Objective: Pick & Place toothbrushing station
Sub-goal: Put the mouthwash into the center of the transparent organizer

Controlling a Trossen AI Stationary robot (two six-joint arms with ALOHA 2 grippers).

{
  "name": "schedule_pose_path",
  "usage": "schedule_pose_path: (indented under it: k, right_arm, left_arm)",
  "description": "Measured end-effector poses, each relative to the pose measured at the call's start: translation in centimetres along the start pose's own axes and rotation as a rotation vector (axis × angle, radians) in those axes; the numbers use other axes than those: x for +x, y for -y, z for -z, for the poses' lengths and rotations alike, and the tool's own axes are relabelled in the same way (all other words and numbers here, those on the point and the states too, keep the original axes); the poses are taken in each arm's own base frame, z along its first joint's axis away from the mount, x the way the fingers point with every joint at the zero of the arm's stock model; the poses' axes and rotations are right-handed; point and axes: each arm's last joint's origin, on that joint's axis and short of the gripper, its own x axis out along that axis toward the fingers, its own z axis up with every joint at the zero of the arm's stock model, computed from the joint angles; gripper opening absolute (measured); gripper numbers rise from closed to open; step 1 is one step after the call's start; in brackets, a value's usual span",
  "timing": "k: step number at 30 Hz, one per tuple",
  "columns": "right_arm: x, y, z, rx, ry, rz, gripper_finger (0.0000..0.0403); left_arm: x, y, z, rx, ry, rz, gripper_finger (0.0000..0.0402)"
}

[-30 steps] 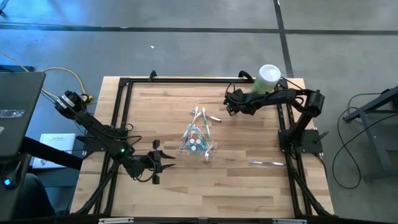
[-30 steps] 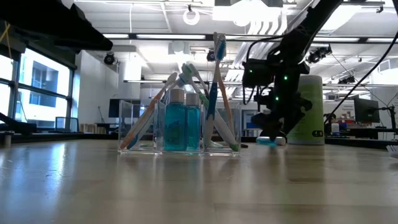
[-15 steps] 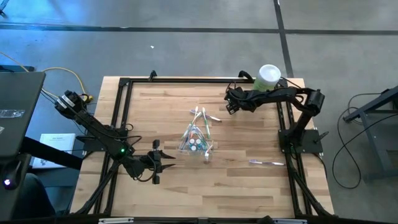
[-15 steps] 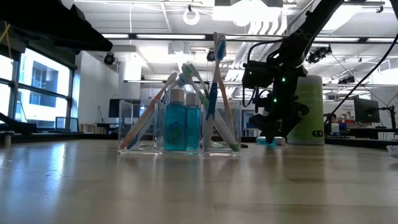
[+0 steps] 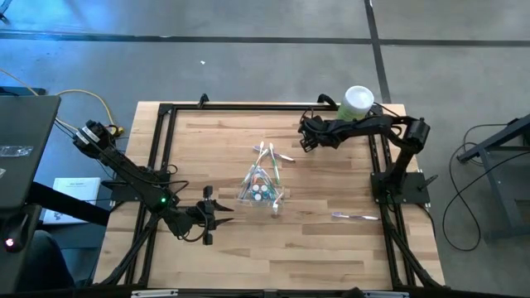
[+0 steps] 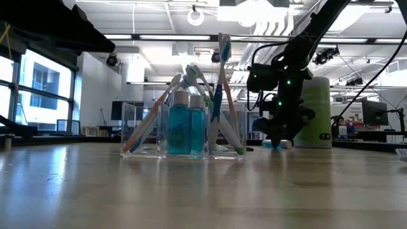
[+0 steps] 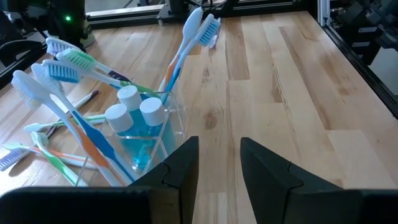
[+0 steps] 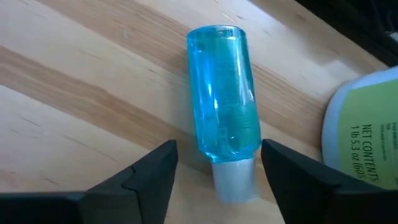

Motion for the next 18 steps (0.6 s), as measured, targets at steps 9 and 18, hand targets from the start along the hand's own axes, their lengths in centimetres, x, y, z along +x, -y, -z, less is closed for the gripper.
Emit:
schedule_pose_path:
  k: [9,18]
  right_arm:
    - [0.02,0.1,0.35,0.017,-0.049,-0.011,0.0127]
    - [-0.02,-0.13,0.45,-0.051,-0.03,-0.004,0.0085]
  left_arm:
    - [0.0,0.0,0.01,0.034,0.0,0.0,0.0113]
    - [0.0,0.0,0.0,0.036,0.0,0.0,0.0113]
